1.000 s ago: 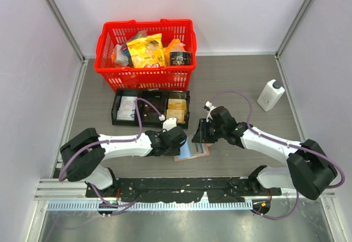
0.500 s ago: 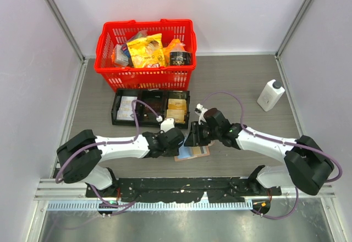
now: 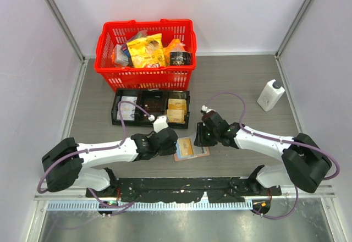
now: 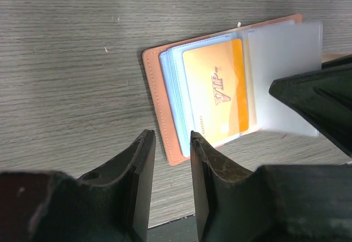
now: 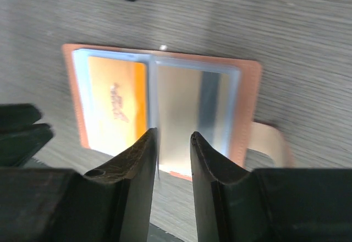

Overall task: Take the credit cards out of the card holder
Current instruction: Remove the credit card from the card holder.

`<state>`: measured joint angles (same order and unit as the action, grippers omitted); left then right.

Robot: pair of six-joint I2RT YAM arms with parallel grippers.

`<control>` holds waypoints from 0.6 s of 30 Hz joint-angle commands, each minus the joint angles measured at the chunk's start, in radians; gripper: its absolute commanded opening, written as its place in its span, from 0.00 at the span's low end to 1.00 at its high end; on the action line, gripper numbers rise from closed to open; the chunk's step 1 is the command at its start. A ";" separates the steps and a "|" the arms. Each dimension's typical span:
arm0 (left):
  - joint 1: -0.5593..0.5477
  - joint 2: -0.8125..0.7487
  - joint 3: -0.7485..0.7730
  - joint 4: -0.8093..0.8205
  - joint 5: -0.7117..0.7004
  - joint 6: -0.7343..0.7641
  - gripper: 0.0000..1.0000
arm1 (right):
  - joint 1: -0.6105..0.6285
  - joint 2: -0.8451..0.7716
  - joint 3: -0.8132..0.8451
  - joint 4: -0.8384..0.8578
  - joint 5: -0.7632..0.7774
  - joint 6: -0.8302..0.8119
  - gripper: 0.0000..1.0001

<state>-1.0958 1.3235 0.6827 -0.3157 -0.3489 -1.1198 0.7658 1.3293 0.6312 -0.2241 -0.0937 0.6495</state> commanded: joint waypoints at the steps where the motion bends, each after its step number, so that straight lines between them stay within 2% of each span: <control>1: -0.006 -0.047 0.012 0.007 -0.032 -0.003 0.35 | 0.003 -0.057 0.048 -0.115 0.228 -0.004 0.36; 5: -0.004 -0.050 0.032 0.017 -0.027 0.017 0.35 | 0.003 -0.110 0.070 -0.199 0.354 0.006 0.41; 8: -0.003 -0.037 0.041 0.026 -0.027 0.025 0.35 | 0.003 -0.194 0.055 -0.178 0.367 0.006 0.45; 10: -0.004 -0.023 0.047 0.032 -0.025 0.029 0.35 | 0.003 -0.244 0.022 -0.101 0.318 -0.008 0.46; 13: -0.004 0.003 0.061 0.033 -0.024 0.040 0.35 | 0.001 -0.291 -0.048 0.065 0.149 -0.016 0.46; 14: -0.001 0.011 0.066 0.032 -0.024 0.041 0.36 | 0.001 -0.294 -0.059 0.109 0.071 -0.011 0.46; 18: 0.004 0.055 0.084 0.026 -0.028 0.057 0.36 | 0.003 -0.233 -0.100 0.290 -0.064 0.015 0.46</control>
<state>-1.0958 1.3411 0.7219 -0.3080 -0.3485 -1.0897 0.7658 1.0435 0.5655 -0.1635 0.0177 0.6495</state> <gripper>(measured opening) 0.354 0.460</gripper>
